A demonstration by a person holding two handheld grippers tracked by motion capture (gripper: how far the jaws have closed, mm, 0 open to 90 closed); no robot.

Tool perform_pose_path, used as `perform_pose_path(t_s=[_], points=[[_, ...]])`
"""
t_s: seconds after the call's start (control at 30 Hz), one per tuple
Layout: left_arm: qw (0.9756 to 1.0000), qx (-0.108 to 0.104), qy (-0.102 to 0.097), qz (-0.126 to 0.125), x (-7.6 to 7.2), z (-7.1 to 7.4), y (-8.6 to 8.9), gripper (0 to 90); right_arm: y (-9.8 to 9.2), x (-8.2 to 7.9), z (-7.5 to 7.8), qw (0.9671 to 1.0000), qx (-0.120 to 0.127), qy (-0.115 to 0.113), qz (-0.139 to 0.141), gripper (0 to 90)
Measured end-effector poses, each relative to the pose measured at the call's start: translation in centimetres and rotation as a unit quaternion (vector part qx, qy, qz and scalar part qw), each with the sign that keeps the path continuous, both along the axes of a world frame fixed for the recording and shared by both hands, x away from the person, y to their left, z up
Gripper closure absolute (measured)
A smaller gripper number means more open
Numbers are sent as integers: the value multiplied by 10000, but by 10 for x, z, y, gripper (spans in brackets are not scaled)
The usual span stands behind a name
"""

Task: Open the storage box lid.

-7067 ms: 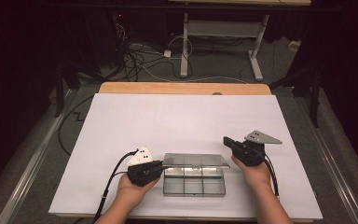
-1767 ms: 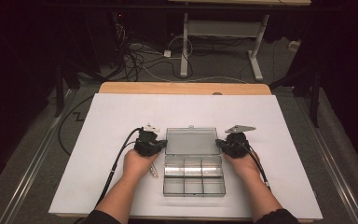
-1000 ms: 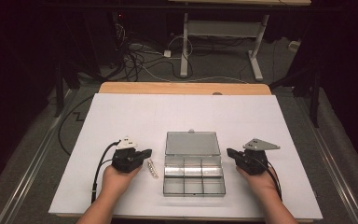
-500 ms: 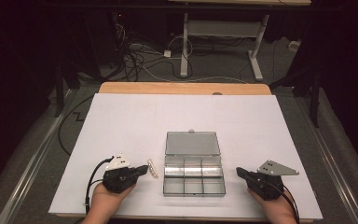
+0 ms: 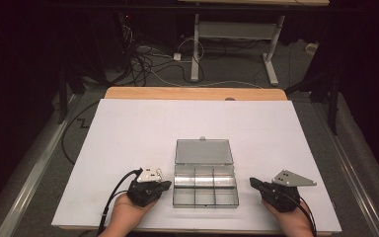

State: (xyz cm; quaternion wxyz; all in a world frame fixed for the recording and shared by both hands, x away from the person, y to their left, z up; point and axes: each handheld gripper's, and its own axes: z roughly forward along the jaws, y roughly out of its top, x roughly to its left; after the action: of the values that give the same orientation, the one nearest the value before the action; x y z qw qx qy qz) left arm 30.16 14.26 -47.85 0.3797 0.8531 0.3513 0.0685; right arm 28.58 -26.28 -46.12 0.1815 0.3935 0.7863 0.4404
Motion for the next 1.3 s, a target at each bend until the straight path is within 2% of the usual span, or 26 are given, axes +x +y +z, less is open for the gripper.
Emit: perform_pose_path(t_s=[0.23,0.47,0.6,0.7,0.87,0.93,1.0,1.3], points=[[9999,135,30,-56,-4,-2,0,868,0,1,-1,10000,0,4,12,900],[9997,178,24,137,-8,0,15,868,1,4,-1,10000,48,20,8,900],[9995,101,1,316,-9,2,27,868,2,4,0,10000,60,9,15,900],[9993,-73,-30,354,-10,5,31,868,3,5,0,10000,69,-18,33,900],[9999,48,-31,133,-9,2,9,868,4,6,0,10000,78,8,28,900],[9999,16,-13,128,-8,0,1,868,4,6,0,10000,60,2,40,900],[9998,88,-53,153,-6,-1,-3,867,4,5,0,10000,63,-6,37,900],[9994,197,-96,253,-6,-3,-1,869,0,4,-1,10000,56,-1,1,900]])
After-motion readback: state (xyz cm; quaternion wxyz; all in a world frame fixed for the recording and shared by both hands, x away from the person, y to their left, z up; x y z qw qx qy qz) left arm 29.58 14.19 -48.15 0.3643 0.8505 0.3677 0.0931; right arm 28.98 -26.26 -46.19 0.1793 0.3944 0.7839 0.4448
